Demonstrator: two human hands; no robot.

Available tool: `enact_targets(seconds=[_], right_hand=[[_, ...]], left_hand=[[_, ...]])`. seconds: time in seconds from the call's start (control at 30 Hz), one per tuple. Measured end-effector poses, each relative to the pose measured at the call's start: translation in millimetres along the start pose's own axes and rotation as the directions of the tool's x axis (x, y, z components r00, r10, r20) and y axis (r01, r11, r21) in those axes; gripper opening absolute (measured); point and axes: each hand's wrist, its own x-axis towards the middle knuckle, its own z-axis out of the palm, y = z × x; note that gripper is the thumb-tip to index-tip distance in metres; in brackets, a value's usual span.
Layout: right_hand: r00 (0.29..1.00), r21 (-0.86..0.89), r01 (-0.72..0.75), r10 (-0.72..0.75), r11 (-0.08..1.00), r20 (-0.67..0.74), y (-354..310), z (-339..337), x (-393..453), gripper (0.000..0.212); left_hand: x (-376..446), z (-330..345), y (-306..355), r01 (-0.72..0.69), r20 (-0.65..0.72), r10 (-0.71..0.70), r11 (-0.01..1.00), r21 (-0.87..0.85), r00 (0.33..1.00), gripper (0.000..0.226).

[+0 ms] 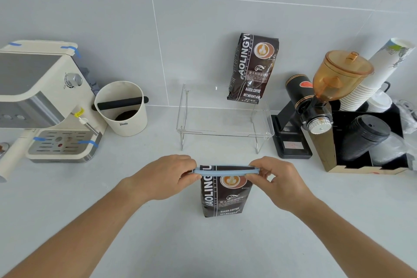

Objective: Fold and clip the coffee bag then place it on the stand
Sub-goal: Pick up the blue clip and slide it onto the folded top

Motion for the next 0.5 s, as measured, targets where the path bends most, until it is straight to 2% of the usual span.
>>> enact_targets(seconds=[0.1, 0.17, 0.33, 0.5], right_hand=[[1.000, 0.076, -0.023, 0.022, 0.997, 0.014, 2.5, -2.6, 1.5, 0.012], [0.999, 0.139, -0.051, 0.049, 0.989, 0.020, 5.3, -2.4, 1.5, 0.018], [0.966, 0.265, -0.240, 0.202, 0.934, 0.162, 18.5, 8.4, -5.1, 0.039], [0.915, 0.300, -0.385, 0.318, 0.873, 0.248, 35.5, 23.7, -11.7, 0.050]], left_hand=[[-1.7, 2.1, -0.9, 0.014, -0.021, -0.015, 0.998, -0.067, 1.000, 0.027], [-3.0, 5.1, -0.3, 0.042, -0.028, -0.048, 0.984, -0.173, 0.998, 0.020], [-7.0, 26.5, 3.1, 0.159, -0.052, -0.217, 0.838, -0.522, 0.975, 0.007], [-6.2, 54.9, 10.7, 0.198, -0.093, -0.359, 0.690, -0.696, 0.929, 0.036]])
